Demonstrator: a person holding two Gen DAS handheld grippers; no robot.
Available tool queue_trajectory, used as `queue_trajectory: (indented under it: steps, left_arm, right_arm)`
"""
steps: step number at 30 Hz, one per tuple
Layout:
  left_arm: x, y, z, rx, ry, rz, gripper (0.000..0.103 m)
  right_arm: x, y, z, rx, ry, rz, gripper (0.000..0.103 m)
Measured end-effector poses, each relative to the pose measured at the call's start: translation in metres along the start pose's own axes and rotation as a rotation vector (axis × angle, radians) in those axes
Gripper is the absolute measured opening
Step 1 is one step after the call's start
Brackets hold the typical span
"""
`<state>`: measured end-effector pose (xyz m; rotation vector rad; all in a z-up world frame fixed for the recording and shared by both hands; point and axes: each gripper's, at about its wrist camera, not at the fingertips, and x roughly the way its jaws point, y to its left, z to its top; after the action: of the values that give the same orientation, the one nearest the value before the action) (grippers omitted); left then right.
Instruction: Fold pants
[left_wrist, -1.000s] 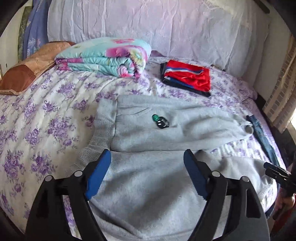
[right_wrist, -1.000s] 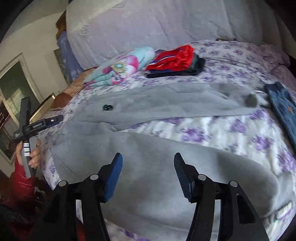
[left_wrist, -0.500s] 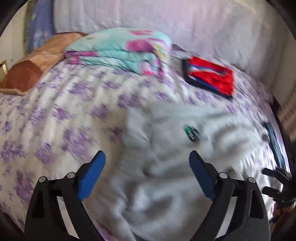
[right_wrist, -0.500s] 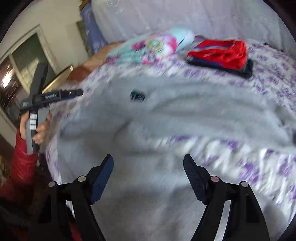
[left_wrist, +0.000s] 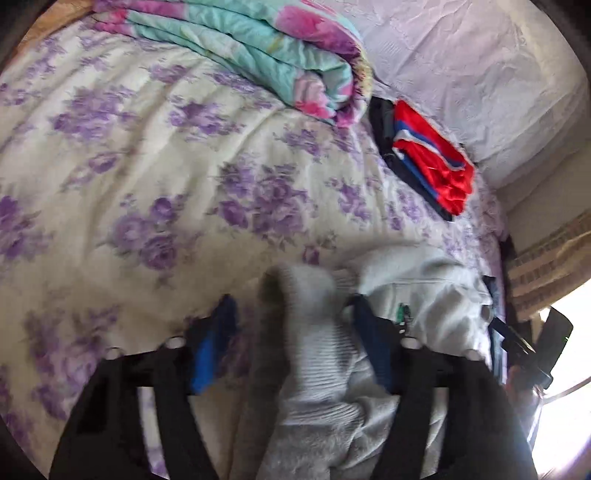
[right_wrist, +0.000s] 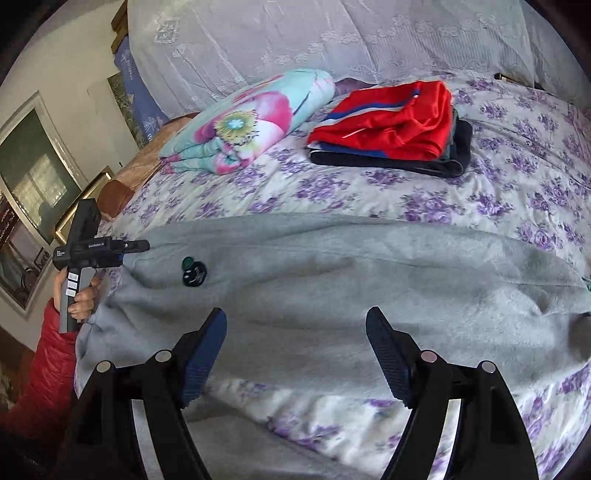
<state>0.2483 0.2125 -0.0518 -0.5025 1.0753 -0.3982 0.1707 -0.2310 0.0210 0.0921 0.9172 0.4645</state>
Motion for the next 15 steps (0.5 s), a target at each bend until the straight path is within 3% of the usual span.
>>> queue_trajectory:
  steps: [5, 12, 15]
  left_arm:
    - [0.01, -0.003, -0.003, 0.054, -0.02, -0.018, 0.041]
    - [0.008, 0.006, -0.003, 0.042, -0.032, -0.059, 0.037]
    - [0.01, 0.011, -0.002, 0.024, -0.027, -0.079, 0.037]
  right_arm:
    - [0.013, -0.02, 0.022, -0.099, 0.006, -0.061, 0.079]
    - [0.044, -0.034, 0.052, -0.451, 0.03, -0.213, 0.079]
    - [0.056, -0.049, 0.075, -0.433, 0.061, -0.168, 0.079]
